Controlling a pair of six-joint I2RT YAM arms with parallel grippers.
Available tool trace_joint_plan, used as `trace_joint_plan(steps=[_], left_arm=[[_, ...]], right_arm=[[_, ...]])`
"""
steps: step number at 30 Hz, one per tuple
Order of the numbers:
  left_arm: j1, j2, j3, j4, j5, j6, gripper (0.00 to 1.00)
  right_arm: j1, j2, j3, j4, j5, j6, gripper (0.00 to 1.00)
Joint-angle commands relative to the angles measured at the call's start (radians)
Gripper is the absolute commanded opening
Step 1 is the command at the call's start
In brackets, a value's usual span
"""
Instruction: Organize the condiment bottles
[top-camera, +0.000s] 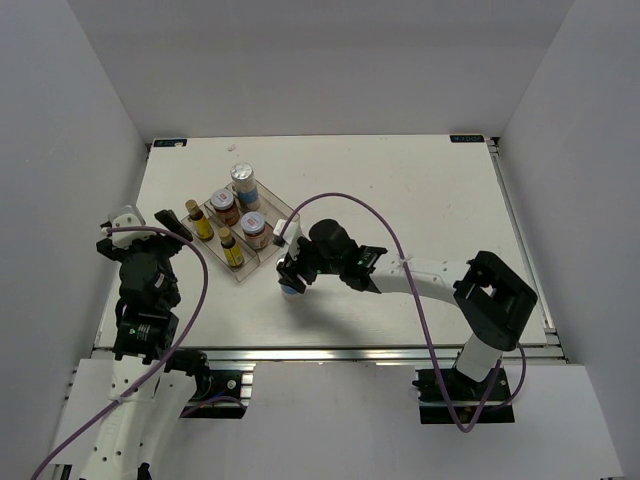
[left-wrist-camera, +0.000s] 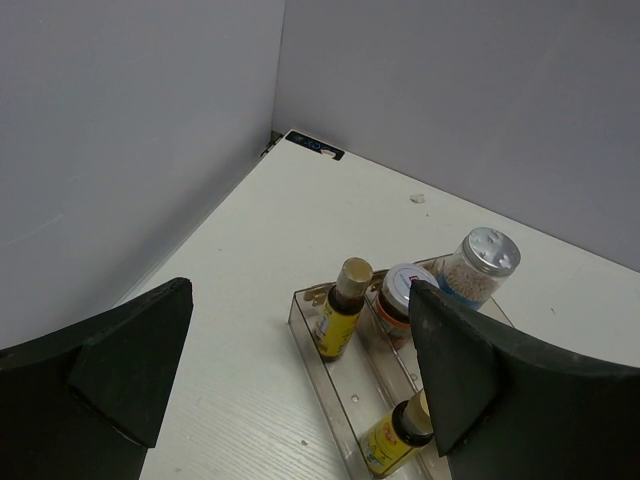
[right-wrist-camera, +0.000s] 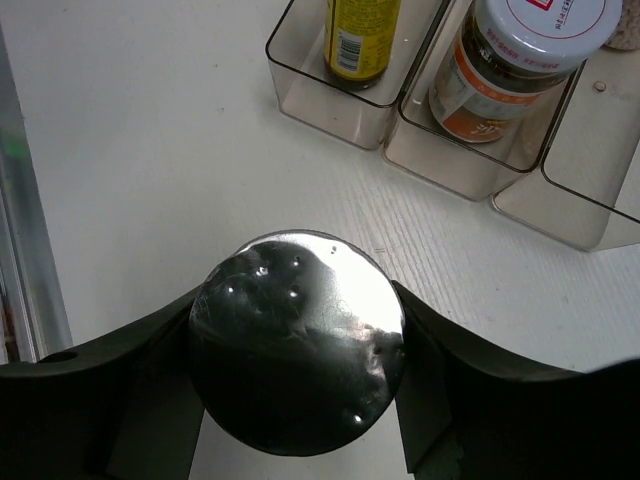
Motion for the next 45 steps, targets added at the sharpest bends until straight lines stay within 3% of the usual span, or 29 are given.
trace_joint_plan(steps=[1, 2, 6, 16, 29, 42, 44, 45], left_arm=[[0.000, 0.000, -0.006, 0.014, 0.020, 0.007, 0.98], [0.000, 0.000, -0.006, 0.013, 0.022, 0.007, 0.98], [0.000, -0.008, -0.006, 0.014, 0.022, 0.007, 0.98], [-0.001, -0.011, -0.009, 0.019, 0.042, 0.014, 0.98], [-0.001, -0.001, -0.015, 0.027, 0.051, 0.026, 0.98], [-0.001, 0.003, -0.015, 0.030, 0.065, 0.029, 0.98], [-0.001, 0.003, -0.017, 0.030, 0.065, 0.029, 0.98], [-0.001, 0.006, -0.017, 0.030, 0.066, 0.029, 0.98]], right_arm=[[0.003, -0.055, 0.008, 0.072, -0.005, -0.012, 0.31], [0.005, -0.069, 0.007, 0.069, -0.013, -0.030, 0.20], [-0.004, -0.111, 0.080, -0.047, -0.012, -0.085, 0.00], [-0.164, 0.002, 0.425, -0.154, 0.025, -0.062, 0.00], [-0.208, 0.311, 0.754, -0.146, 0.001, -0.019, 0.00], [-0.227, 0.411, 0.731, -0.108, -0.001, -0.022, 0.00], [-0.227, 0.423, 0.732, -0.123, -0.010, -0.026, 0.22], [-0.225, 0.426, 0.735, -0.129, -0.018, -0.027, 0.44]])
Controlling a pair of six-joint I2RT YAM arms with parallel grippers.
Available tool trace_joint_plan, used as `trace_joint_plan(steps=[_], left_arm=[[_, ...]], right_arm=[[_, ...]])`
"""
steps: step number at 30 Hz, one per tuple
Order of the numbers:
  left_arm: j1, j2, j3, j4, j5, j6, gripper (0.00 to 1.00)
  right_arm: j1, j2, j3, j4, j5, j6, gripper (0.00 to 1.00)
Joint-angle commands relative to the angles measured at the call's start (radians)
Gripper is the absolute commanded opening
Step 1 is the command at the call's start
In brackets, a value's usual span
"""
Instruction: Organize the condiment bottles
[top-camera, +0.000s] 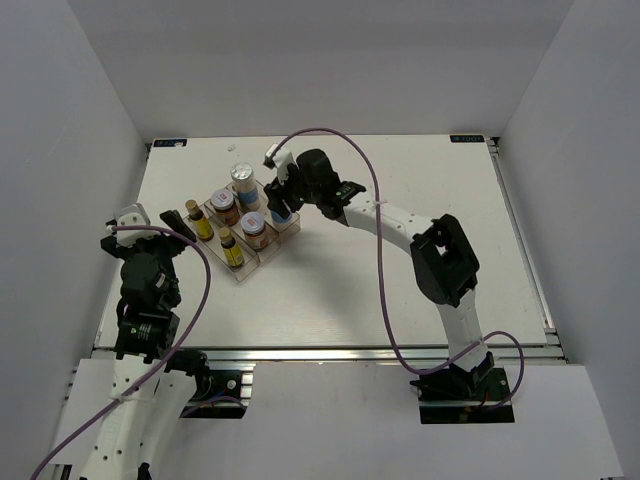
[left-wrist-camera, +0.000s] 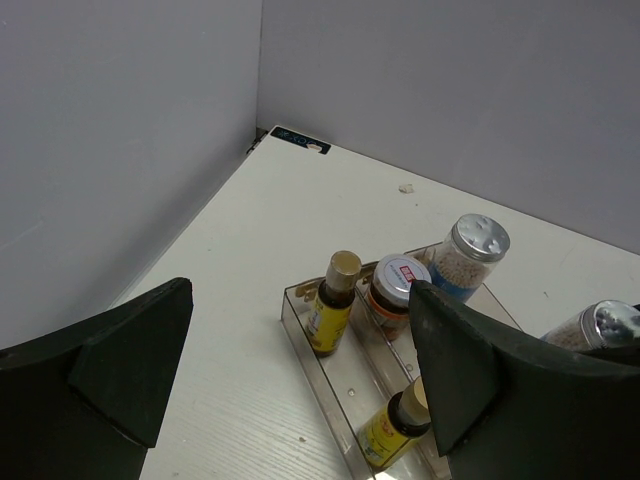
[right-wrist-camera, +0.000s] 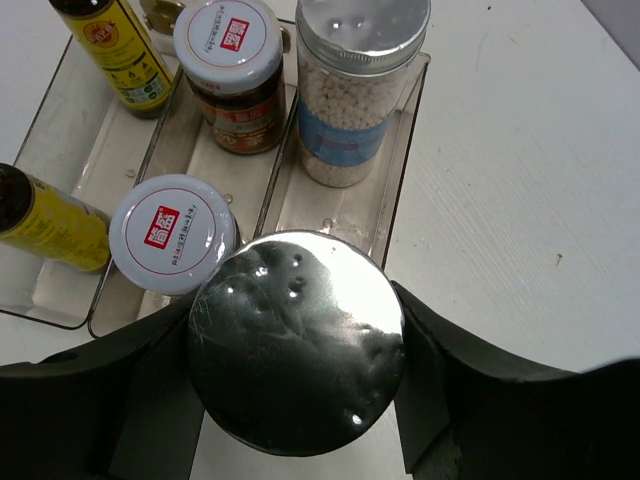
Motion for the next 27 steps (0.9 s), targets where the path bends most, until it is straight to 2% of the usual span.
trace_joint_plan(steps=[1, 4, 11, 12, 16, 22, 24, 27], left_arm=[[0.000, 0.005, -0.003, 0.015, 0.016, 0.008, 0.98], [-0.001, 0.008, -0.002, 0.014, 0.014, 0.008, 0.98], [0.000, 0.005, -0.003, 0.014, 0.008, 0.009, 0.98], [0.000, 0.004, -0.006, 0.015, 0.008, 0.009, 0.98], [0.000, 0.008, -0.006, 0.015, 0.008, 0.009, 0.98], [-0.001, -0.010, -0.011, 0.020, 0.016, 0.013, 0.98], [-0.001, -0.019, -0.012, 0.023, 0.036, 0.019, 0.98], [-0.001, -0.029, -0.017, 0.037, 0.114, 0.032, 0.98]], right_arm=[[-0.007, 0.010, 0.044, 0.069, -0.029, 0.004, 0.51], [-0.006, 0.010, 0.045, 0.061, -0.036, 0.004, 0.67], [-0.006, -0.021, 0.052, 0.042, -0.037, 0.010, 0.84], [-0.007, -0.030, 0.052, 0.039, -0.040, 0.010, 0.89], [-0.007, -0.091, 0.061, 0.013, -0.031, 0.013, 0.89], [-0.045, -0.307, 0.004, -0.108, 0.078, 0.120, 0.89], [-0.055, -0.387, -0.074, -0.123, 0.093, 0.110, 0.89], [-0.053, -0.594, -0.345, -0.053, 0.143, 0.068, 0.89]])
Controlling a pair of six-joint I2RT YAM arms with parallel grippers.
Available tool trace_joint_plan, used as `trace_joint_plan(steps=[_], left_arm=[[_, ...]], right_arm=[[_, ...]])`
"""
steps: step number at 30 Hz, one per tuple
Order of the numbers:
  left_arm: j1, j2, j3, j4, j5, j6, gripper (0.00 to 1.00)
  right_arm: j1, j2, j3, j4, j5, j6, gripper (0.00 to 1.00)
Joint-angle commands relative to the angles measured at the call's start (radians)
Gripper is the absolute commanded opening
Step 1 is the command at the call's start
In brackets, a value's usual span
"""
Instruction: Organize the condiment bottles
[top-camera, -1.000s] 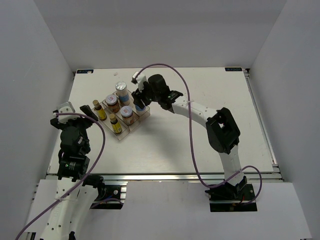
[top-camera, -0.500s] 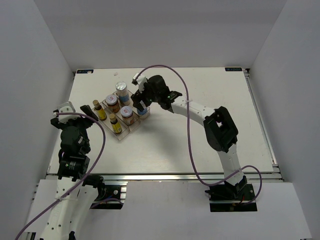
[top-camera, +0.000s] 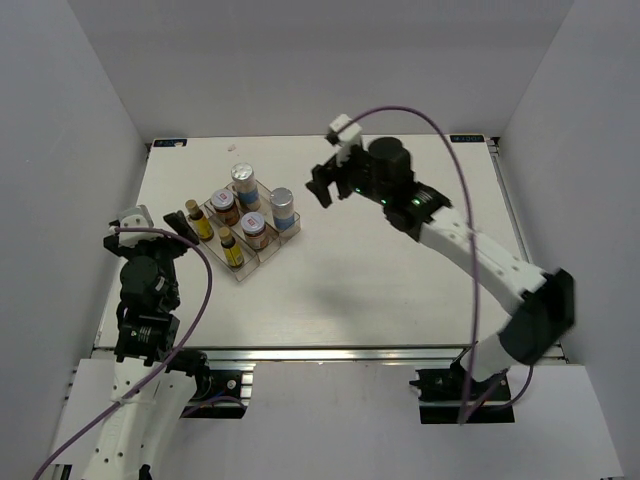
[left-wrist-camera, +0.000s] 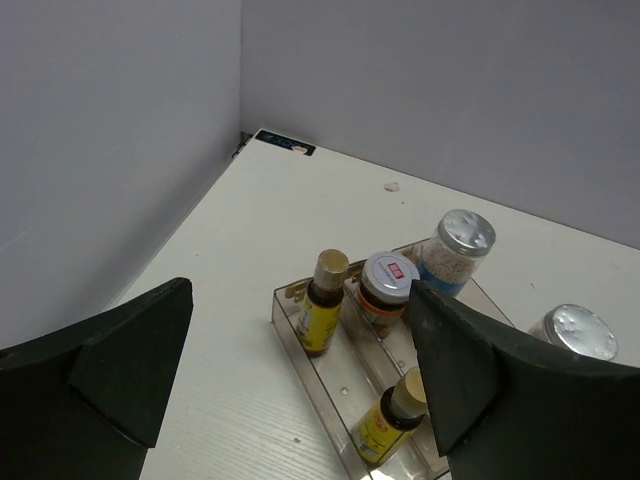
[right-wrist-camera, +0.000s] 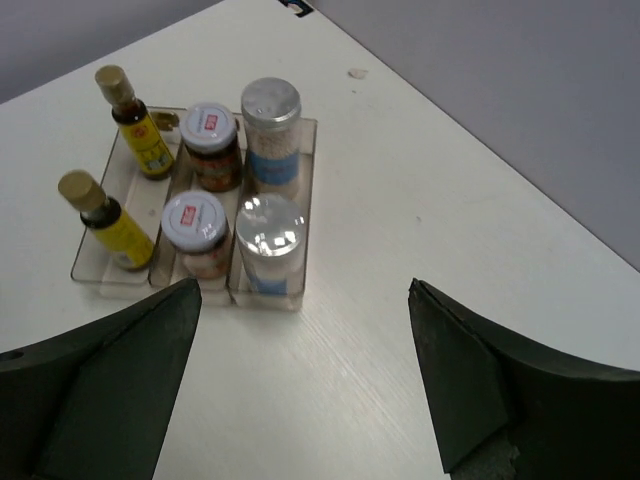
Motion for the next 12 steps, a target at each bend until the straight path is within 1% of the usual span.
trace_joint_plan(steps=[1, 2, 3, 4, 5, 7, 8, 10, 12], left_arm=[[-0.001, -0.015, -0.007, 0.030, 0.126, 0.026, 0.98], [-0.001, -0.017, -0.010, 0.035, 0.146, 0.029, 0.98], [-0.003, -0.017, -0.010, 0.039, 0.164, 0.035, 0.98], [-0.003, -0.020, -0.011, 0.041, 0.180, 0.037, 0.98], [-0.004, -0.020, -0.013, 0.044, 0.201, 0.038, 0.98], [-0.004, -0.020, -0.014, 0.047, 0.215, 0.043, 0.98], [-0.004, -0.020, -0.014, 0.047, 0.224, 0.044, 0.98], [-0.007, -0.020, -0.019, 0.052, 0.232, 0.049, 0.98], [-0.011, -0.018, -0.024, 0.055, 0.237, 0.051, 0.98]], right_arm=[[-0.003, -0.252, -0.221, 0.058, 0.080, -0.012, 0.89], [-0.003, -0.300, -0.350, 0.090, 0.100, -0.018, 0.89], [-0.003, -0.350, -0.411, 0.110, 0.100, -0.021, 0.89], [-0.003, -0.440, -0.466, 0.139, 0.107, -0.027, 0.89], [-0.002, -0.479, -0.561, 0.149, 0.116, -0.039, 0.89], [-0.003, -0.570, -0.629, 0.137, 0.114, -0.059, 0.89], [-0.003, -0.591, -0.657, 0.129, 0.087, -0.056, 0.90], [-0.002, -0.653, -0.736, 0.140, 0.099, -0.037, 0.89], [-0.003, -0.687, -0.818, 0.176, 0.143, -0.021, 0.90]])
